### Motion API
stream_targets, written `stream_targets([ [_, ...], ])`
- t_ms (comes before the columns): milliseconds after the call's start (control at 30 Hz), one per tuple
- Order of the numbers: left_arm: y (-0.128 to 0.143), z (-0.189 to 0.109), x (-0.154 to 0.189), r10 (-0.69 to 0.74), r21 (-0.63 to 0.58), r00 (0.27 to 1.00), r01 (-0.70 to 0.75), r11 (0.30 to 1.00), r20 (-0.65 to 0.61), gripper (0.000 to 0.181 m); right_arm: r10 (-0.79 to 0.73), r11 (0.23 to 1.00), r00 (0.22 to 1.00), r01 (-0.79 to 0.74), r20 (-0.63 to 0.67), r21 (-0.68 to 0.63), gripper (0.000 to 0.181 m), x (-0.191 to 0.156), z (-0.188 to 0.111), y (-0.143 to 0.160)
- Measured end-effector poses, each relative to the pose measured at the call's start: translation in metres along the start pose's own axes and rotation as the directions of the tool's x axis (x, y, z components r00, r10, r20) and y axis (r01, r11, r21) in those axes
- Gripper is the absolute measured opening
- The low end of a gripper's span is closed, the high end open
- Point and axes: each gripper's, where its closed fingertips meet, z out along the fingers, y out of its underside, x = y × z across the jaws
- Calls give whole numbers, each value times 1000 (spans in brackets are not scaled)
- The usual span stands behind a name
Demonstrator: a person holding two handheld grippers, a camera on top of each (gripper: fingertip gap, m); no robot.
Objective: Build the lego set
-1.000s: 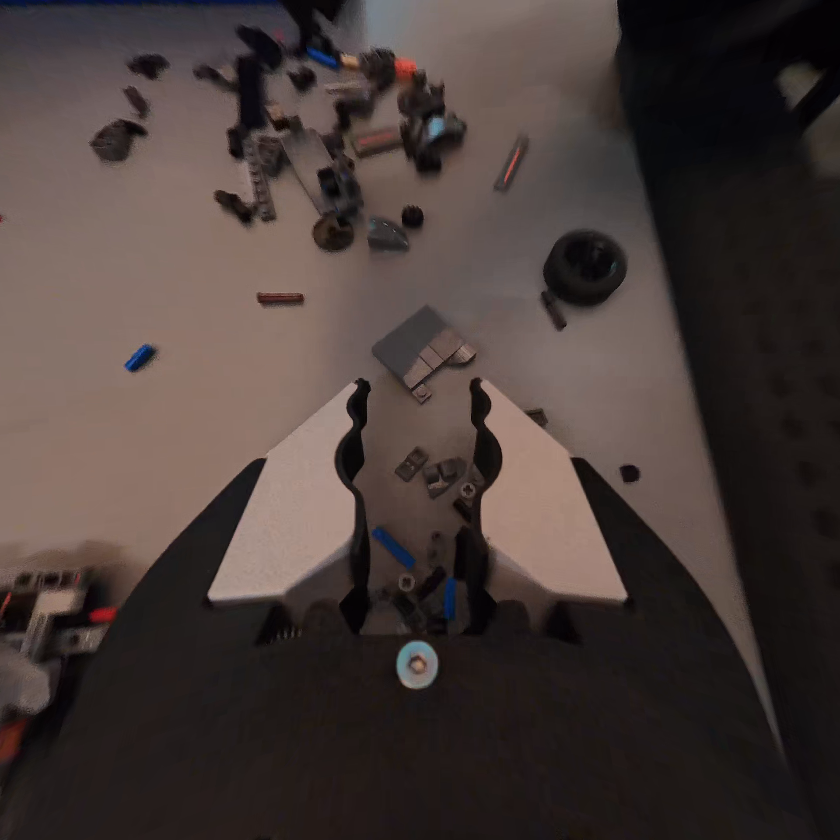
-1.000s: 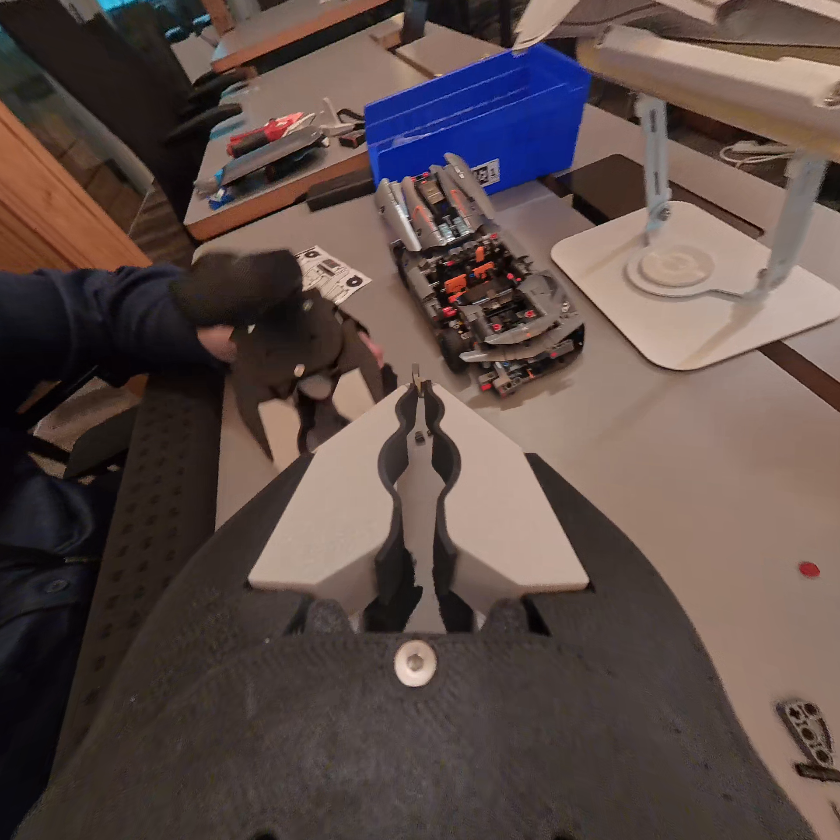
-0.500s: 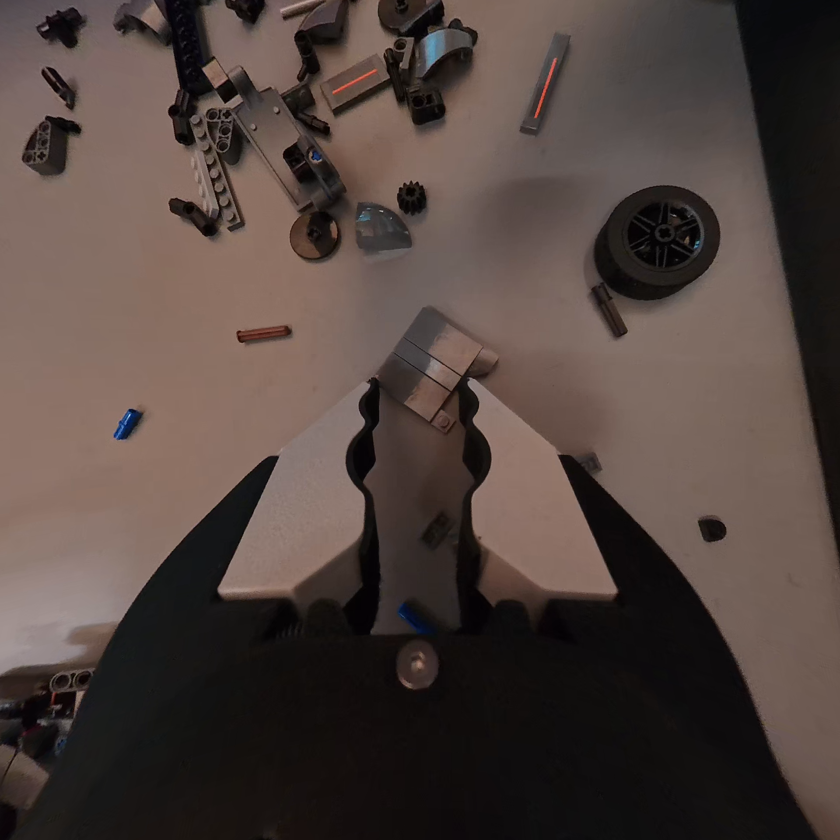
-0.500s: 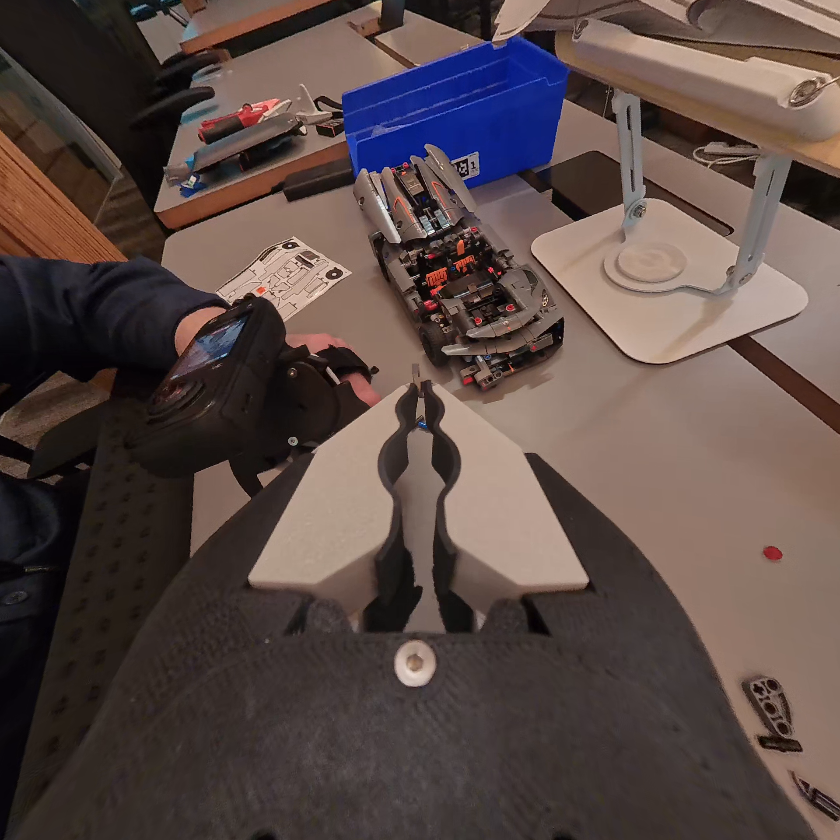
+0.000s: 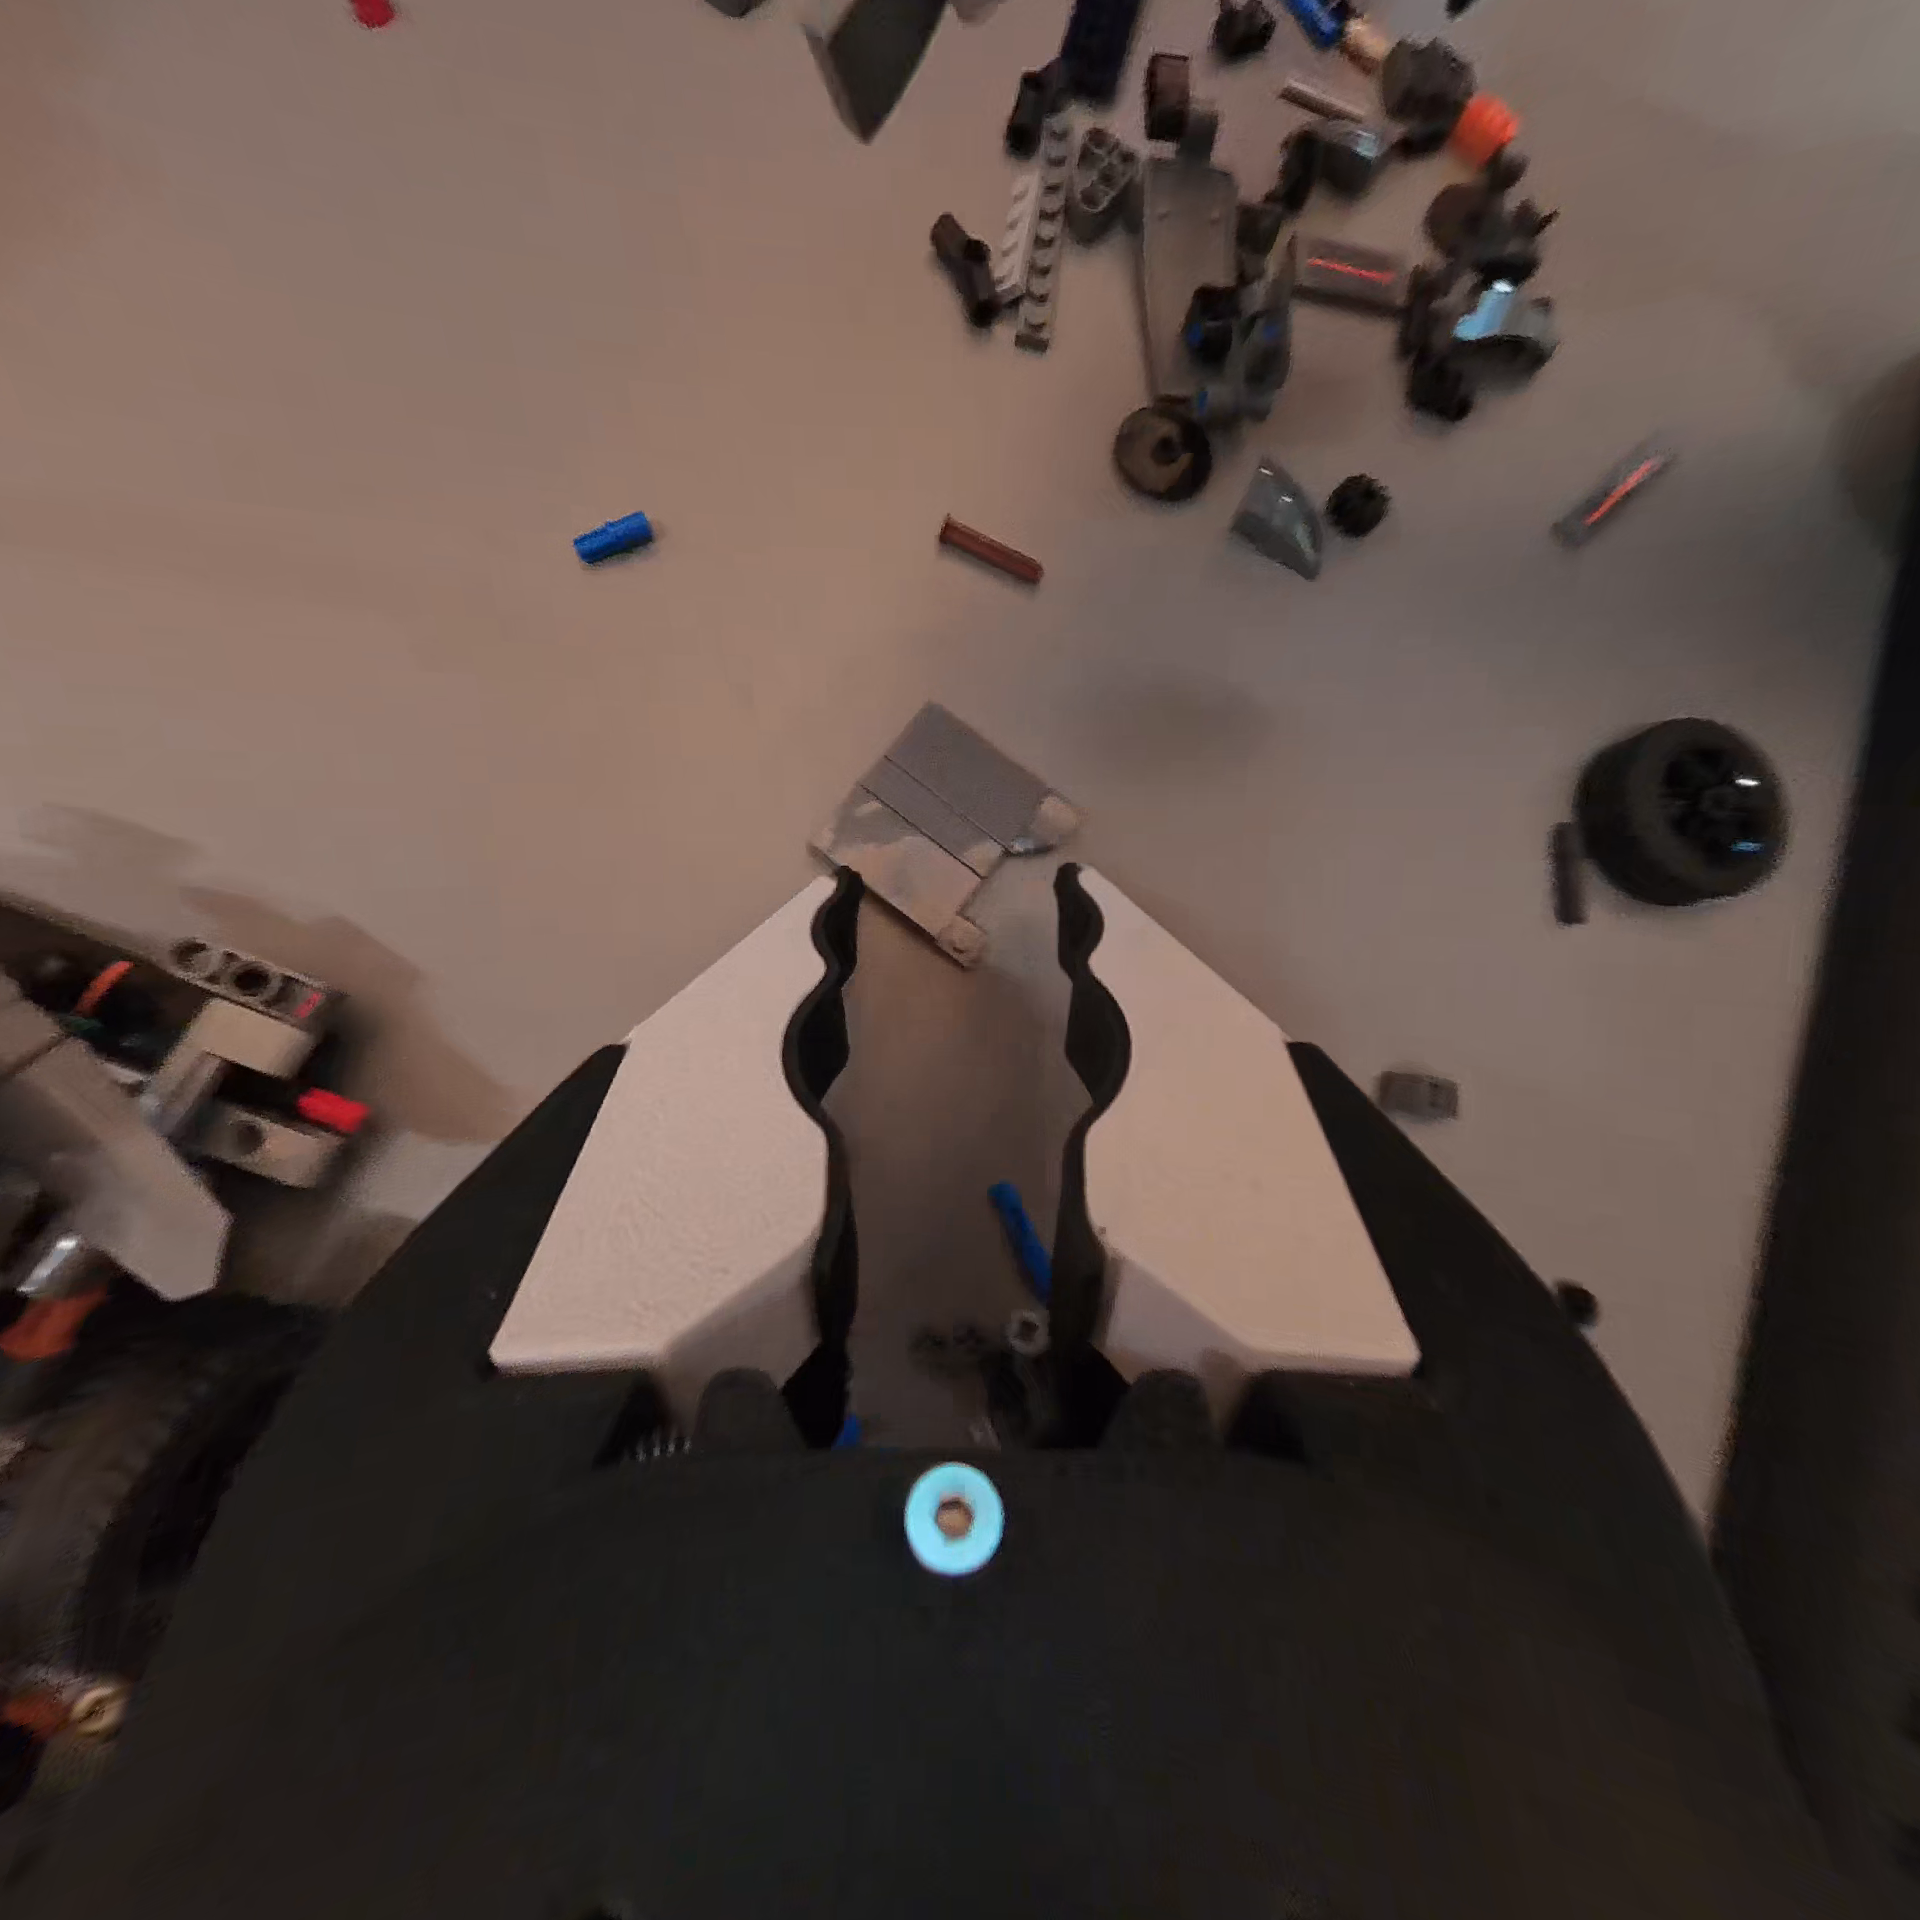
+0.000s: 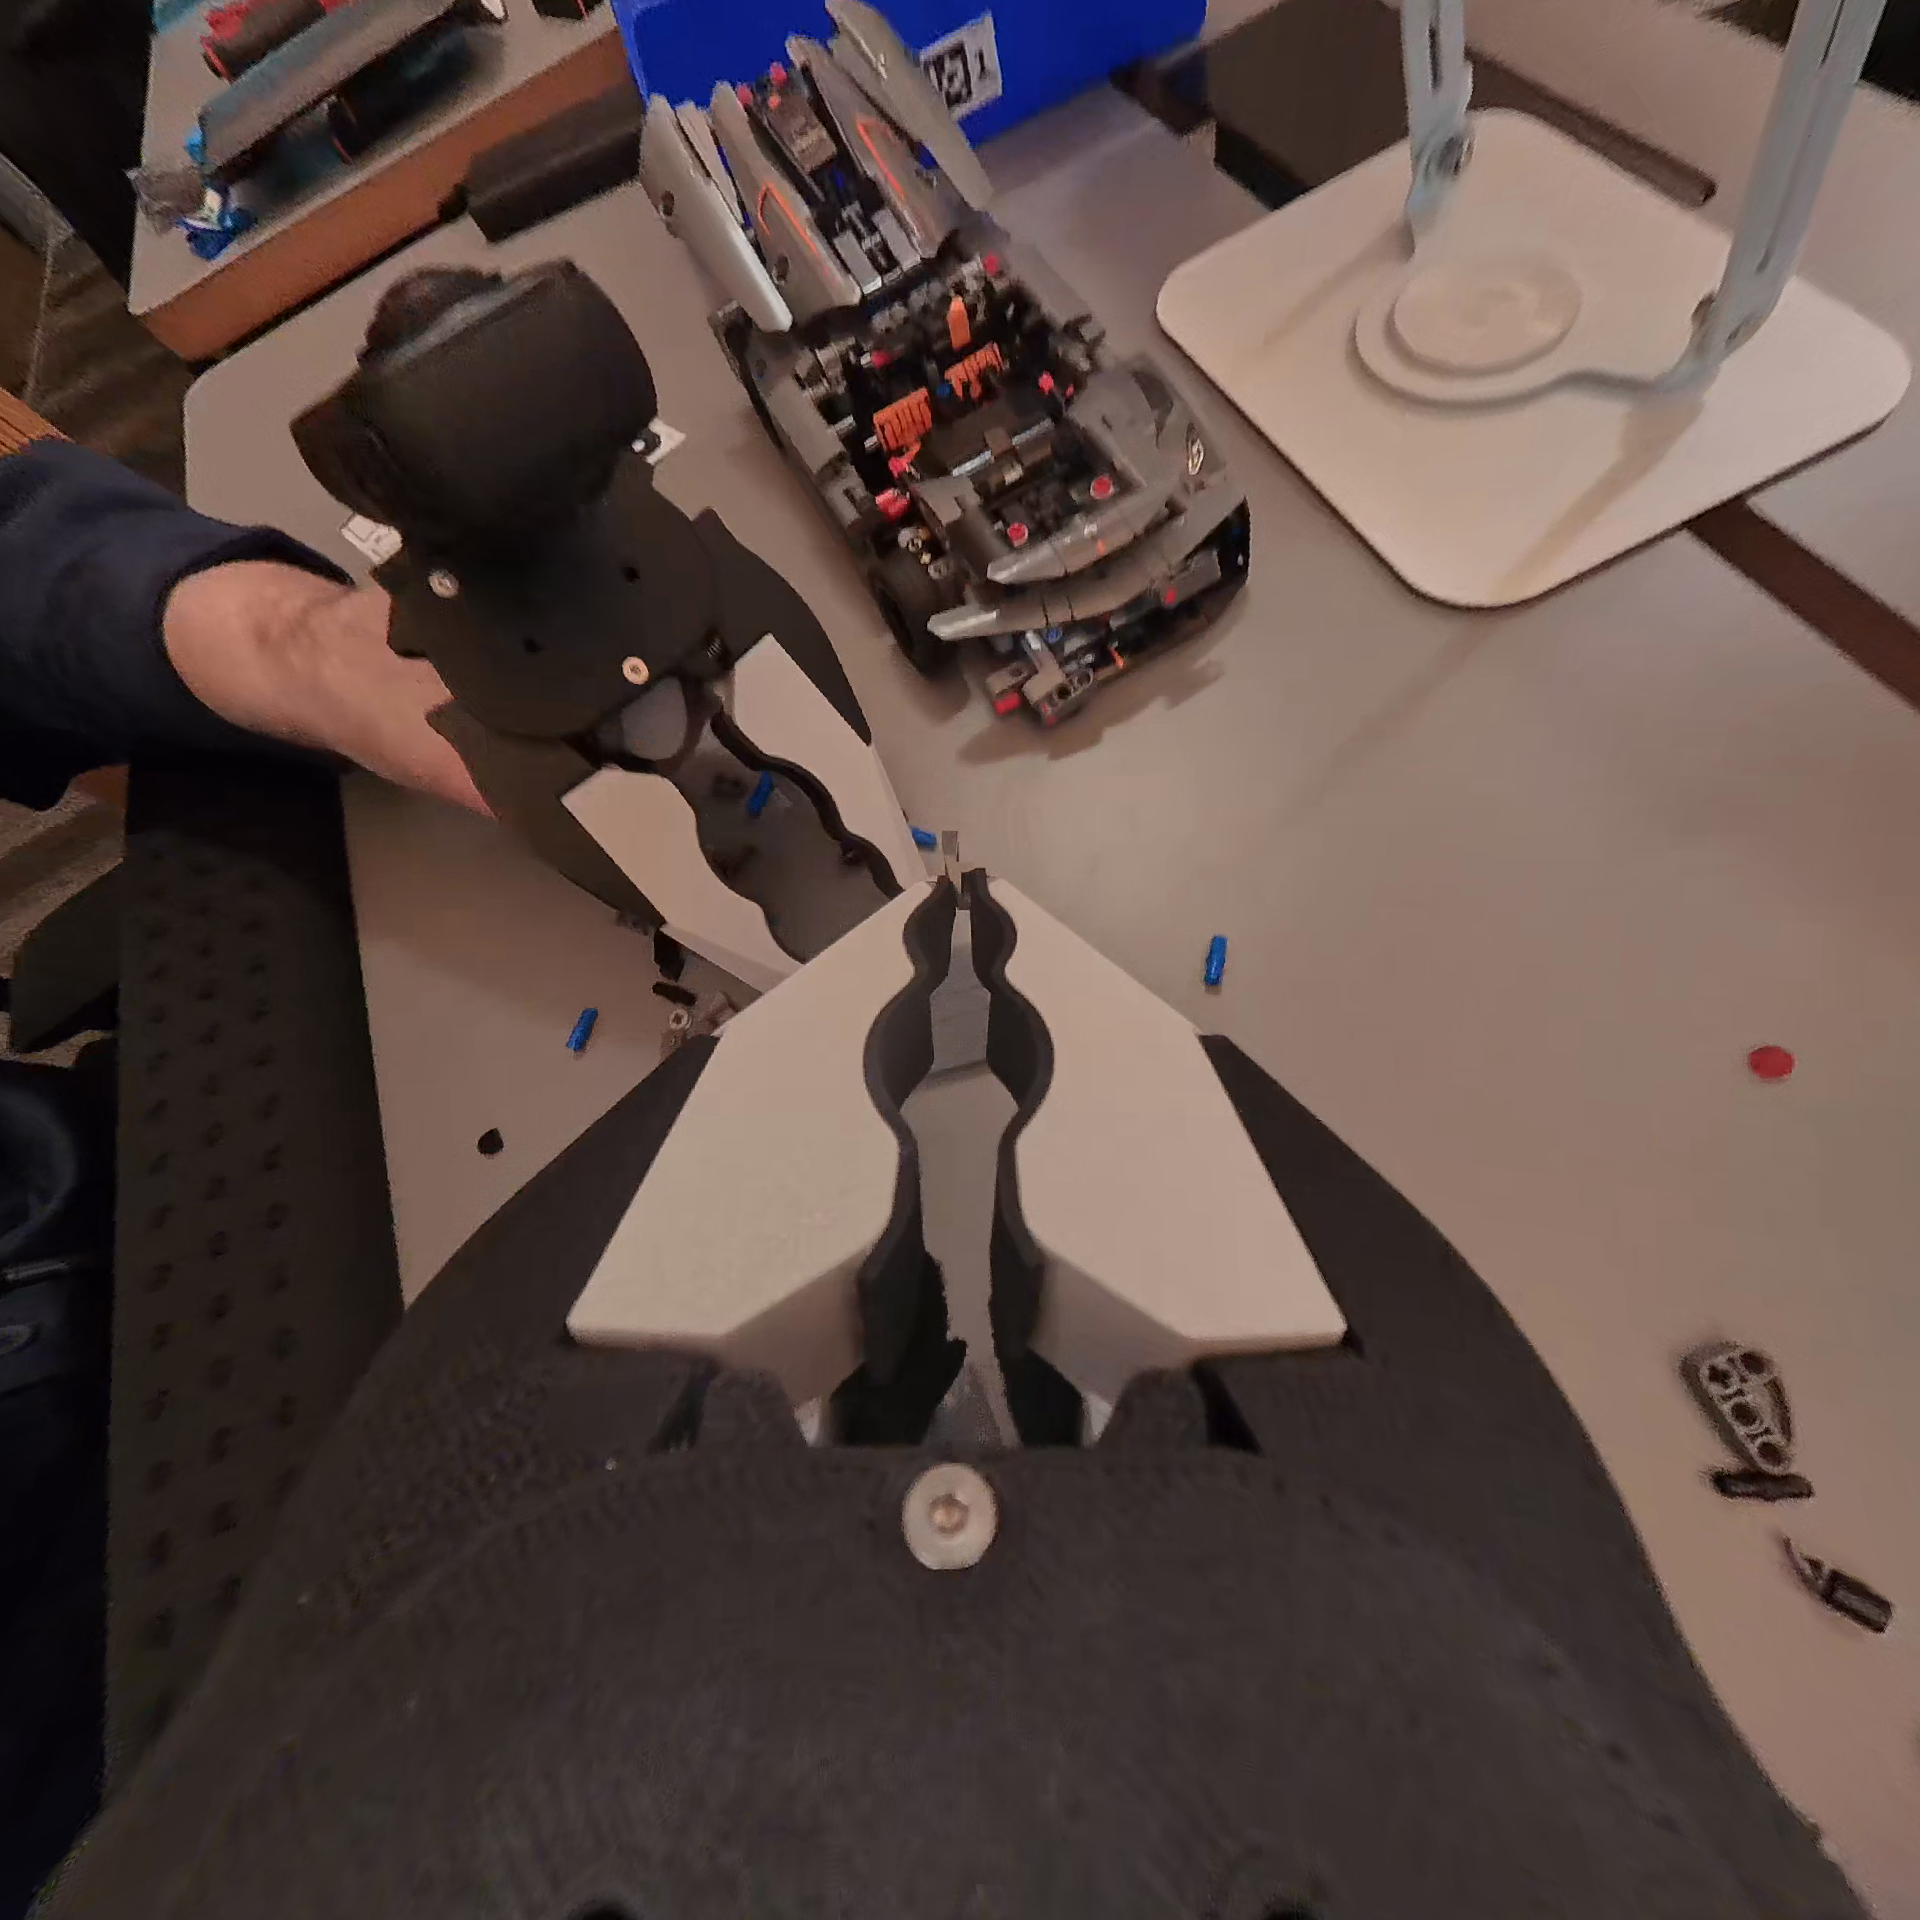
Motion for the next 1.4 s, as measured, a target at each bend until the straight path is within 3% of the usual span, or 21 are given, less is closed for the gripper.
stream_targets([
  [100, 6, -5, 18, -7, -36, 992, 2, 999, -125, 38, 38, 997, 999, -37, 18, -69, 1, -1, 4, 13],
  [200, 11, -7, 3, 26, -59, 997, -31, 998, -75, 34, 77, 989, 997, -73, 32, -125, 1, -1, 7, 24],
  [267, 11, -7, 10, 4, -59, 989, -13, 998, -145, 34, 96, 984, 995, -89, 36, -156, 1, 0, 9, 31],
  [367, 14, 0, 12, -22, -79, 989, 11, 997, -146, 24, 111, 976, 993, -102, 37, -191, 1, 2, 11, 39],
  [500, 7, 9, 47, -49, -63, 954, 31, 998, -297, 27, 134, 967, 989, -117, 62, -228, 1, -2, 14, 46],
  [600, 7, 9, 53, 8, -46, 951, -23, 999, -310, 23, 162, 953, 983, -133, 87, -273, 1, -7, 14, 54],
  [733, -4, -5, 44, 75, 34, 953, -68, 997, -293, 20, 220, 926, 967, -166, 127, -339, 1, -13, 15, 68],
  [900, 5, 4, 19, 258, -9, 960, -261, 965, -112, 21, 282, 879, 945, -187, 163, -439, 1, -24, 24, 88],
  [1067, 12, 11, 20, 317, -52, 943, -323, 945, -103, 24, 346, 850, 922, -230, 174, -474, 1, -27, 30, 96],
  [1400, 9, 8, 25, 367, -26, 924, -371, 928, -105, 19, 407, 821, 895, -272, 181, -503, 1, -31, 40, 102],
])
